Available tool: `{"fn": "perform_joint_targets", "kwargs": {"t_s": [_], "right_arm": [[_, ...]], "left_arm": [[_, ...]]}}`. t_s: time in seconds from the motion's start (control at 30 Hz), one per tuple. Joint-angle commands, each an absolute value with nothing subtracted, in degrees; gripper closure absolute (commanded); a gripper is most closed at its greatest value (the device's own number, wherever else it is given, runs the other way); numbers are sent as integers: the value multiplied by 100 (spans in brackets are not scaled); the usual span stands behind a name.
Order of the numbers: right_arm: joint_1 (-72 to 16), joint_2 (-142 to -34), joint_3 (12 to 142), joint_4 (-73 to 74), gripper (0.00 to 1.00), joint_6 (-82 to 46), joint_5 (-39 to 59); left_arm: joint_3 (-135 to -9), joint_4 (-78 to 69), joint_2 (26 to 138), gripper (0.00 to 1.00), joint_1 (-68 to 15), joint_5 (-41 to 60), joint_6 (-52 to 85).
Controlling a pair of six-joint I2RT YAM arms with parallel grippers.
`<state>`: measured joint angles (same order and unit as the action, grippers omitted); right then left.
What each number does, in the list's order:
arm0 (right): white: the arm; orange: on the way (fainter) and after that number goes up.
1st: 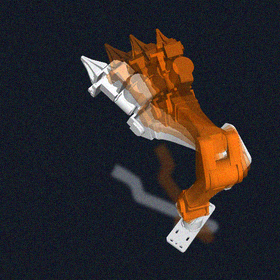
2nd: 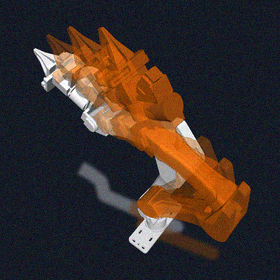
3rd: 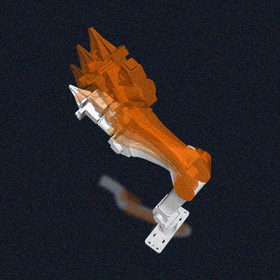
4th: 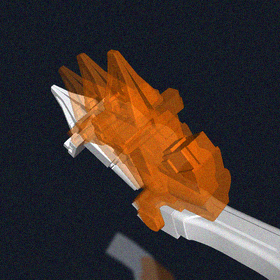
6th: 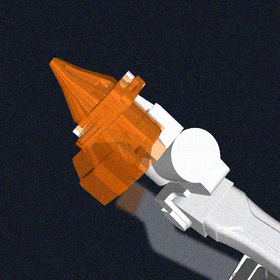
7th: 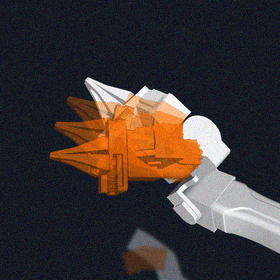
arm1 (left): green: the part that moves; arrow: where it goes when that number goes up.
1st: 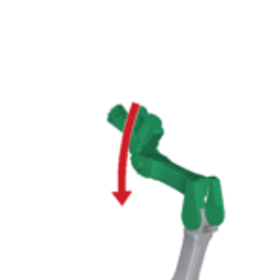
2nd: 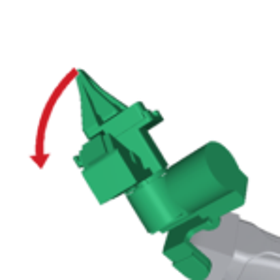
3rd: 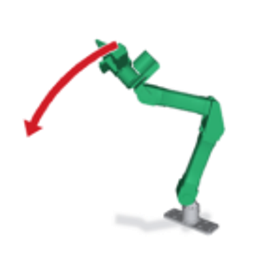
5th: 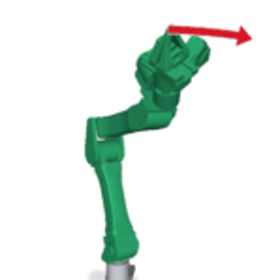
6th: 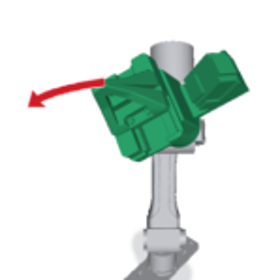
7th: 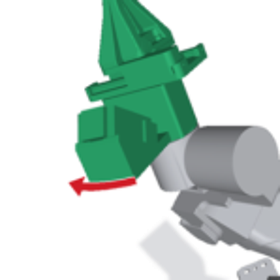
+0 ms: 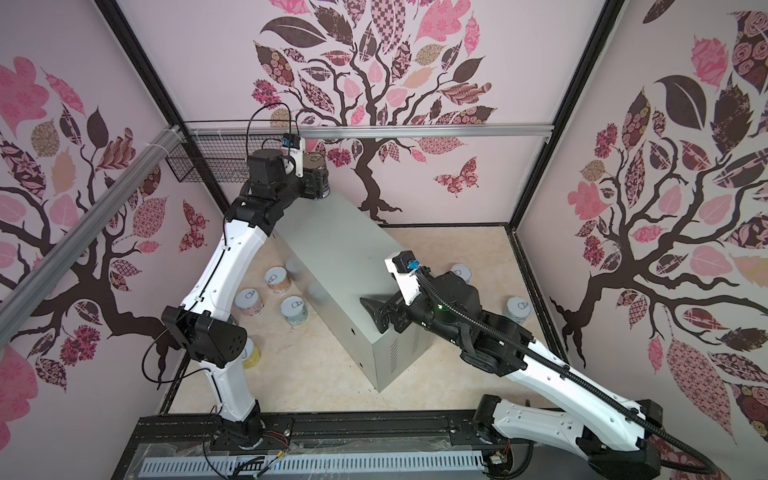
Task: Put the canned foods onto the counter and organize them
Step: 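Release the dark blue can and raise the left gripper while the right gripper withdraws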
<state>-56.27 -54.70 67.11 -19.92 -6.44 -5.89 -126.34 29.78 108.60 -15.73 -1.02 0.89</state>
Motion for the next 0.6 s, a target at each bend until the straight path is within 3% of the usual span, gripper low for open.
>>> {"fn": "perform_joint_targets", "kwargs": {"t_s": [0.0, 0.17, 0.57], "right_arm": [[-5634, -5401, 6692, -2162, 0, -730, -528], [-5634, -5374, 6673, -2088, 0, -721, -518], [-5635, -5243, 6682, -2114, 0, -727, -546]], "left_arm": [[-12867, 2159, 10687, 41, -1569, -185, 13], [-12751, 2129, 10579, 26, -1567, -209, -43], [-12655, 2178, 10408, 12, -1564, -217, -79]]}}
